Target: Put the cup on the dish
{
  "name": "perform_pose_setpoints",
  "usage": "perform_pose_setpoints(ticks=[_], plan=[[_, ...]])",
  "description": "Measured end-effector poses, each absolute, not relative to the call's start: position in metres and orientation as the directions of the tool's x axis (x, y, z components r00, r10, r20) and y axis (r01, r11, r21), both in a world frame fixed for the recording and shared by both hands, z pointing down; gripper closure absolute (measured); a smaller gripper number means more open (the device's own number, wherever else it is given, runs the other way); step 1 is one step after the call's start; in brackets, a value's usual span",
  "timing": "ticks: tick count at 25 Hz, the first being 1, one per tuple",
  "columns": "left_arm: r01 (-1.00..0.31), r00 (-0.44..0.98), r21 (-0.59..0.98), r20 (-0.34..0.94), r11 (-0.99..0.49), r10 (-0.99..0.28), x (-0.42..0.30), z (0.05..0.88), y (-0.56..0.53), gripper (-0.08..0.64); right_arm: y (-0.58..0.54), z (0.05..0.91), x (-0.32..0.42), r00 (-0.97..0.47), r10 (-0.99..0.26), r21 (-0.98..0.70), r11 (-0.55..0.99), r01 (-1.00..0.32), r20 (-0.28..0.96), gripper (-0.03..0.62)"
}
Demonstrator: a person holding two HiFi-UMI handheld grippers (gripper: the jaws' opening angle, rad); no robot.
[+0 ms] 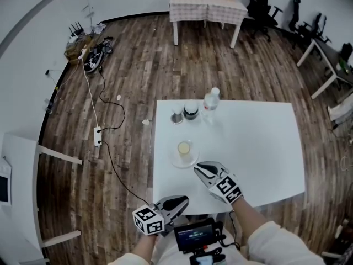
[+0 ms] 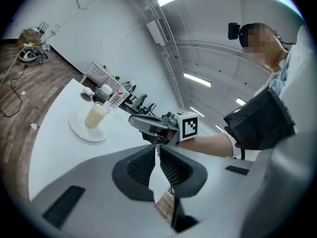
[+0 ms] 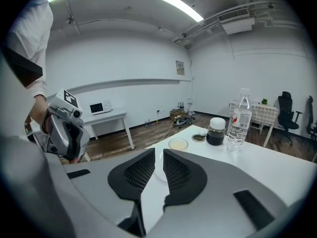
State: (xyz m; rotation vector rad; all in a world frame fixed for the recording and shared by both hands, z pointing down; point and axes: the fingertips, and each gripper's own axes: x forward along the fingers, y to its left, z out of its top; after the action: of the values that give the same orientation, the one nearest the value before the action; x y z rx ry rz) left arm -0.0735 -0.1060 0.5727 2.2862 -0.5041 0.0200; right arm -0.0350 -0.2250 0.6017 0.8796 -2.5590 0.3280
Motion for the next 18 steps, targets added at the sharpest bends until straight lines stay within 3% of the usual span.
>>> perform_pose_setpoints(ticks=[18], plan=[[-0.365,0.925,0.661,0.179,-0.656,-0.335,-0.038,0.564,-0.105,0.541,-0.151,0.571,-0.006,-0.772,-0.465,-0.171,0.798,-0.577,0.433,0.555]])
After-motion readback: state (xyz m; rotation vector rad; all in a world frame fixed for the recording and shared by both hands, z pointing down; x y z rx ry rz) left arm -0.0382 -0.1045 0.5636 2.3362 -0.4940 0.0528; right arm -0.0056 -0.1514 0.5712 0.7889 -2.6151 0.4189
